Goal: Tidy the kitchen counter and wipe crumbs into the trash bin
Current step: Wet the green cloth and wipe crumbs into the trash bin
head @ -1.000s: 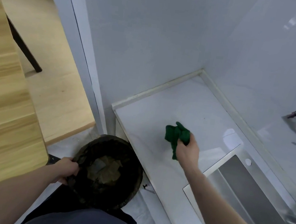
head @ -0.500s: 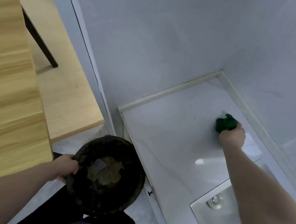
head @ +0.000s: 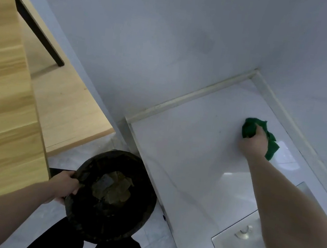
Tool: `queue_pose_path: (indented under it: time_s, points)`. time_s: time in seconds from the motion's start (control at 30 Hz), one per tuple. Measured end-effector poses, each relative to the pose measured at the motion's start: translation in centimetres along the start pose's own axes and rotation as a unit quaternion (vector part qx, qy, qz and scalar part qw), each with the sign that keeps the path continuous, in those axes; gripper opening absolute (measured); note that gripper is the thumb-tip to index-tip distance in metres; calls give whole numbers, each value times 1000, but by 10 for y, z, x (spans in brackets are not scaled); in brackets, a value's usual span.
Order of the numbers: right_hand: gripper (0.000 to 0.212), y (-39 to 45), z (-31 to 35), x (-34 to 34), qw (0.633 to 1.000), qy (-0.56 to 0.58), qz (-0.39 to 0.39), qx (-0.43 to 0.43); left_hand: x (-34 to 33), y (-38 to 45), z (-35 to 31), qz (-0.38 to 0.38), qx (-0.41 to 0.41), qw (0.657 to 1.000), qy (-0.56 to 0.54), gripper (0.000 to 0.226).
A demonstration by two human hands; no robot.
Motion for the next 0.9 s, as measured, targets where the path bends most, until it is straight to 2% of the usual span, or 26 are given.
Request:
queue_pose_path:
  time_s: [0.2, 0.43, 0.57, 0.67, 0.73, 0.9]
  points:
    - [62, -51, 26, -32, 990, -40, 40, 131, 2, -4, -5, -6, -6, 1000, 15, 30]
    - [71, -189, 48, -86, 959, -60, 106, 254, 2, -18, -5, 9, -20, 1000, 2, 34]
    - [74, -288, 54, -128, 945, -37, 160, 281, -2, -32, -3, 17, -33, 999, -3, 34]
    - [66, -346, 58, -150, 928, -25, 212, 307, -3, -42, -2, 19, -46, 999, -7, 36]
    - [59, -368, 57, -154, 923, 2, 249, 293, -2, -47, -2, 23, -58, 998, -6, 36]
    - [63, -366, 53, -119, 938, 60, 221, 259, -1, -53, 2, 27, -72, 997, -13, 38]
Point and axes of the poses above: each hand's wrist, its own y-axis towards the middle knuckle, its own x-axis out of the back of the hand, z = x × y, the point moved 5 cm from there along y, towards the middle knuckle, and after that the axes turned 7 degrees about -x, right-handed, at the moved point
